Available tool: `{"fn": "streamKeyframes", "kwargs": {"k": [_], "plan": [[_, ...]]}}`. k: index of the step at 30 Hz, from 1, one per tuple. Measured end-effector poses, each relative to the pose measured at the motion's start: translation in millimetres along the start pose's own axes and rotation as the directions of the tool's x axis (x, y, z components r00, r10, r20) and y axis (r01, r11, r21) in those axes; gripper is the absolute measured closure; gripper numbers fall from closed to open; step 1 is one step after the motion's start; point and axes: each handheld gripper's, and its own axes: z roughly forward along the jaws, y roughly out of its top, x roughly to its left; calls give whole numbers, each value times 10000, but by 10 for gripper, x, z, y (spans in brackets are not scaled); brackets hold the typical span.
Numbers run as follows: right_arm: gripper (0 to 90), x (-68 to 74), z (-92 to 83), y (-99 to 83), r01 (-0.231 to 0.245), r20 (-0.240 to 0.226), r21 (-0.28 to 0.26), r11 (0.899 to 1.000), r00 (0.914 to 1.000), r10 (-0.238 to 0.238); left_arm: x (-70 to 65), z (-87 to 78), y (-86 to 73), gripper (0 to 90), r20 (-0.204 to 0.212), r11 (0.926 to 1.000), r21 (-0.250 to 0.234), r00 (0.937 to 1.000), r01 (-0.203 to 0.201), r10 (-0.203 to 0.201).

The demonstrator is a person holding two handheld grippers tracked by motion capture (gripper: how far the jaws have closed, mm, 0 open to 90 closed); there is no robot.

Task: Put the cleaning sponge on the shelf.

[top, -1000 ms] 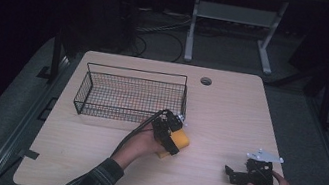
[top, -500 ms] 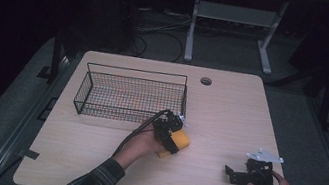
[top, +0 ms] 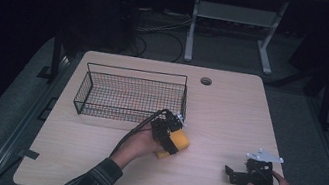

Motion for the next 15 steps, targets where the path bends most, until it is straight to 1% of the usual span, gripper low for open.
{"fn": "streamKeyframes", "kwargs": {"k": [4,8,10,15], "plan": [[1,0,0,0,1,-2,-1,10000,10000,-1,-1,-55,-11,224,48,10000,56,10000,-76,75],[1,0,-1,0,8,5,1,10000,10000,-8,-3,-110,-21,224,68,10000,-35,10000,-72,72],[2,0,-1,-1,16,5,-1,10000,10000,-16,-7,-136,-20,224,96,9999,14,9999,-112,112],[2,0,-1,0,10,4,-1,10000,10000,-10,-11,-192,-22,225,225,9999,9,9996,-169,169]]}}
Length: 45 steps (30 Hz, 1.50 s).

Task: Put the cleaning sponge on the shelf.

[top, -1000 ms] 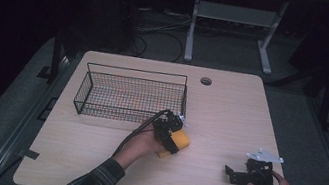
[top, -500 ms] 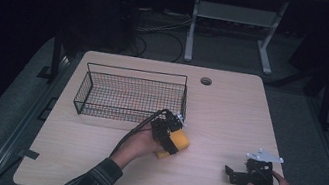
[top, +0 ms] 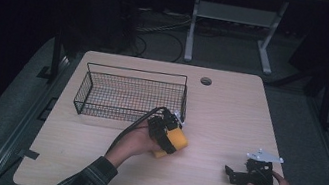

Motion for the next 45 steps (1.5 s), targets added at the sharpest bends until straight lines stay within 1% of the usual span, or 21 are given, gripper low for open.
{"fn": "streamKeyframes", "kwargs": {"k": [2,3,7,10,12,14,23,31,40,45], "plan": [[2,0,0,0,-1,-1,-3,10000,10000,1,-5,-17,-3,225,44,10000,-60,10000,-3,3],[2,0,0,0,4,-1,-5,10000,10000,-4,-12,-20,-3,225,91,9999,-81,9999,69,-68],[1,0,0,0,0,-1,-4,10000,10000,0,-14,-65,-3,225,163,10000,-61,9999,-12,13],[2,0,1,0,6,-1,-9,10000,10000,-6,-16,-111,-5,225,146,9999,-149,9999,52,-50],[2,0,0,0,2,0,-5,10000,10000,-2,-5,-158,-3,225,143,9999,-122,9999,-13,15],[2,0,0,0,0,0,-4,10000,10000,0,-1,-194,-3,225,133,9999,-157,9999,31,-29],[1,0,0,0,2,-2,-4,10000,10000,-2,25,-351,8,226,103,9998,-213,9999,-11,13],[2,3,-1,-1,-45,-11,21,10000,10000,45,57,-446,22,226,133,9996,-266,9999,-16,20],[2,-2,1,0,28,-15,-12,10000,10000,-28,121,-605,46,226,-73,9989,-457,10000,37,-40],[2,0,0,-1,2,-18,-3,10000,10000,-2,167,-679,56,227,-168,9980,-593,9996,196,-206]]}}
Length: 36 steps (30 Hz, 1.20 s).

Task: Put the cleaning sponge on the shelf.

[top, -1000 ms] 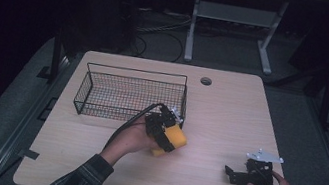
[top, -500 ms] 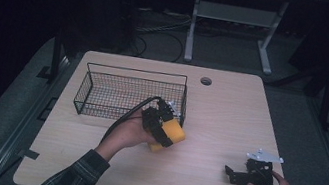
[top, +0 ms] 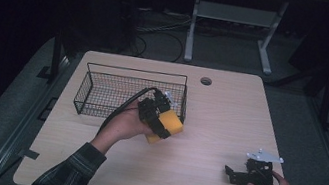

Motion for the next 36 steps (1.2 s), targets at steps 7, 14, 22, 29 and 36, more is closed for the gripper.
{"fn": "streamKeyframes", "kwargs": {"k": [7,14,22,29,36], "plan": [[2,2,-1,1,-28,-4,-8,10000,10000,28,87,-66,1,227,-166,9999,-68,9998,120,-121],[1,-2,1,0,22,19,-10,10000,10000,-22,228,-127,-34,227,-434,9984,-246,9977,510,-520],[2,-2,1,1,20,21,-21,10000,10000,-20,405,-218,-87,226,-836,9963,-228,9929,829,-845],[1,1,1,0,-17,11,-1,10000,10000,17,526,-268,-127,227,-1074,9942,-165,9884,1060,-1072],[1,1,1,0,-17,11,0,10000,10000,17,642,-290,-183,227,-1191,9912,-151,9840,1317,-1326]]}}
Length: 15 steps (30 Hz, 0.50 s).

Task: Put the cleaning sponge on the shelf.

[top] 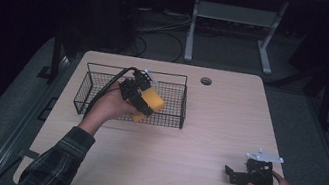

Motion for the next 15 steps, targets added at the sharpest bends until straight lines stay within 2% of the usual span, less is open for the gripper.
{"fn": "streamKeyframes", "kwargs": {"k": [7,15], "plan": [[2,0,0,1,-4,1,2,10000,10000,4,157,-46,-49,227,-300,9994,-59,9990,334,-336],[1,1,0,1,-10,-1,1,10000,10000,10,362,-109,-116,227,-656,9971,-175,9951,736,-746]]}}
